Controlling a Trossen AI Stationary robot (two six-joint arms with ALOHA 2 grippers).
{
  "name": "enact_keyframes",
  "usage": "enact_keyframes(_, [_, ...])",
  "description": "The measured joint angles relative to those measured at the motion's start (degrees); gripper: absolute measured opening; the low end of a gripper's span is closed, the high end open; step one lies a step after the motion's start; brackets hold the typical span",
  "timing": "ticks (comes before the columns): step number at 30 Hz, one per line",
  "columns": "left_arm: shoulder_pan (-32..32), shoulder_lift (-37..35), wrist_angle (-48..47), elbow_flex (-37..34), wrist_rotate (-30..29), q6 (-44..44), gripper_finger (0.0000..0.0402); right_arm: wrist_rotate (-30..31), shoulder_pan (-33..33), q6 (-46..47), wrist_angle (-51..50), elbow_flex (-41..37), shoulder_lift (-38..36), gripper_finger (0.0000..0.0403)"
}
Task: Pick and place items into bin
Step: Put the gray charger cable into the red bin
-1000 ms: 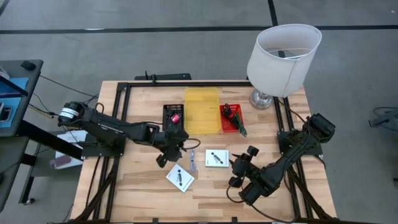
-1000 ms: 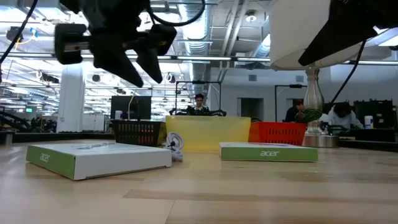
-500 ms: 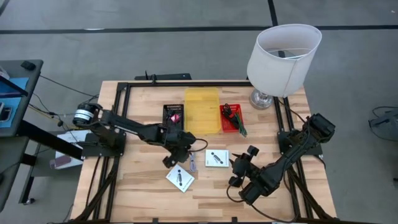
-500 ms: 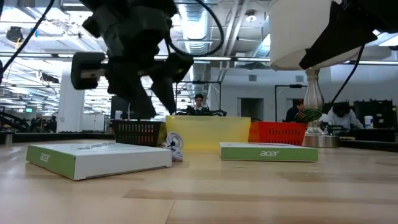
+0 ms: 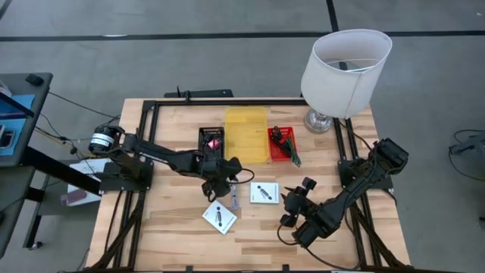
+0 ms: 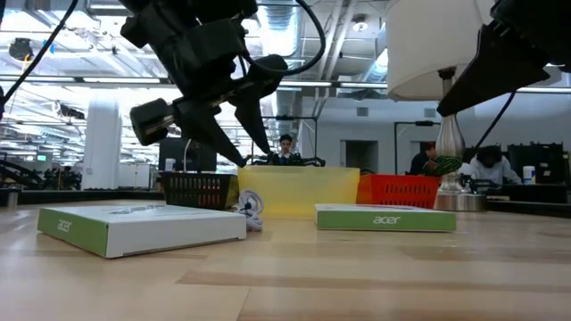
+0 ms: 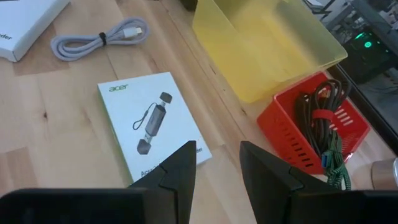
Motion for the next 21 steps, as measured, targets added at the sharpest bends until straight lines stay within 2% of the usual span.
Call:
enact_keyframes(8, [-3.4, 0.0, -4.7, 0.0, -2.2, 4.5, 0.0148, -0.2, 0.0, 0.0, 1.5, 0.0, 0.0, 0.012])
enact_keyframes(21, [-5.9, 0.0, -3.9, 0.0, -5.7, 12.5, 0.0148, -0.2, 0.0, 0.0, 1.9, 0.0, 0.0, 0.012])
